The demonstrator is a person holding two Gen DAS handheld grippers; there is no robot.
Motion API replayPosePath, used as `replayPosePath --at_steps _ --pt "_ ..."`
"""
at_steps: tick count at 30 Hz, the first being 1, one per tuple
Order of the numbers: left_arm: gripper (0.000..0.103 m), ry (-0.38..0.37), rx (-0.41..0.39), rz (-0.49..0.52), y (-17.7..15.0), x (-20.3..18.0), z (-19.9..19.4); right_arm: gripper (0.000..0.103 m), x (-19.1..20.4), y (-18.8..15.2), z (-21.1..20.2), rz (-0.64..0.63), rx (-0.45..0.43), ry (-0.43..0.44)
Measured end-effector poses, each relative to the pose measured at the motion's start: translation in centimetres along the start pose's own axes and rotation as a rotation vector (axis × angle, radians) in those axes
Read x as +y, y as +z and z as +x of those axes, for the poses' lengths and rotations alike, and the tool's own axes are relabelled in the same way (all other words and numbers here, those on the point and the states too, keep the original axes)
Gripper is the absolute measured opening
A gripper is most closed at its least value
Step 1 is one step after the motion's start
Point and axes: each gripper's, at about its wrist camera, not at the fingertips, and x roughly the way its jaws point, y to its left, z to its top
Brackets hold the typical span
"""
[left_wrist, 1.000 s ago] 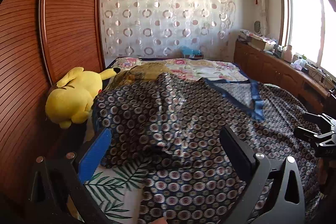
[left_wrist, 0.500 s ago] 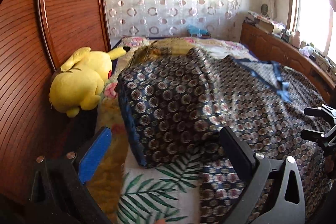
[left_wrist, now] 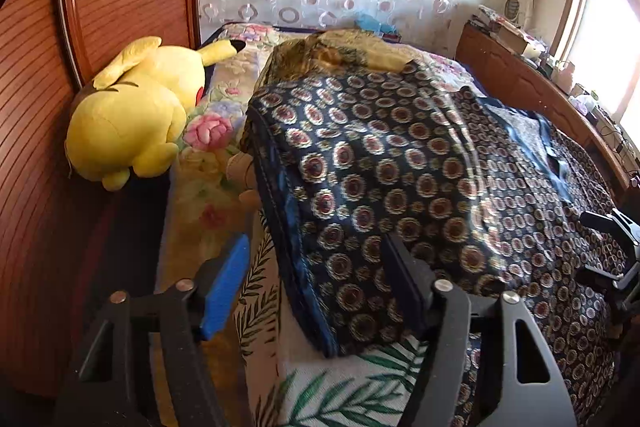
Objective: Fold small clothes
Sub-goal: 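Grasp the shirt's side edge with the left gripper and lift it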
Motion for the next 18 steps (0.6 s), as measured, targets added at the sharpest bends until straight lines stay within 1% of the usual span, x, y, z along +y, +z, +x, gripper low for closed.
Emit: replayPosePath --at_steps 1,3,5,6,7,9,12,13,15,16,17,18 --pt "0.064 -0.003 0.001 0.000 0.1 0.1 0.2 0.103 0.3 0.2 0.3 -0.002 0.008 0.007" --pt "0.057 -0.014 0.000 -0.004 0.1 0.1 0.6 0.103 0.8 0.2 0.7 0.000 0.010 0.023" --pt "0.054 -0.023 0.004 -0.009 0.3 0.2 0.9 0.103 1.3 0.0 0.8 -0.014 0.006 0.036" --pt "0.051 -0.031 0.006 -0.008 0.2 0.2 1.0 0.103 1.6 -0.2 1.0 -0.024 0.007 0.022" --pt "0.051 -0.033 0.009 -0.008 0.3 0.2 1.1 0.103 1.9 -0.3 1.2 -0.038 0.006 0.002" --pt "0.051 -0.024 0.017 0.003 0.3 0.2 1.3 0.103 2.1 -0.7 1.2 -0.048 0.000 -0.003" --pt "0.050 -0.031 0.026 0.002 0.4 0.5 1.5 0.103 1.9 -1.0 1.0 -0.031 -0.007 0.058" --pt "0.047 -0.033 0.026 0.006 0.3 0.4 1.5 0.103 1.9 -1.1 1.0 -0.028 -0.005 0.067" --pt "0.024 -0.031 0.009 0.017 0.3 0.2 1.1 0.102 1.7 -1.2 0.8 -0.028 -0.003 0.074" --pt "0.017 -0.033 0.003 0.022 0.2 0.1 0.9 0.100 1.6 -1.3 0.7 -0.029 -0.004 0.080" --pt "0.009 -0.038 -0.010 0.031 0.2 -0.1 0.5 0.100 1.6 -1.4 0.7 -0.029 -0.005 0.083" --pt "0.006 -0.041 -0.018 0.041 0.2 -0.3 0.2 0.099 1.5 -1.5 0.6 -0.028 -0.007 0.084"
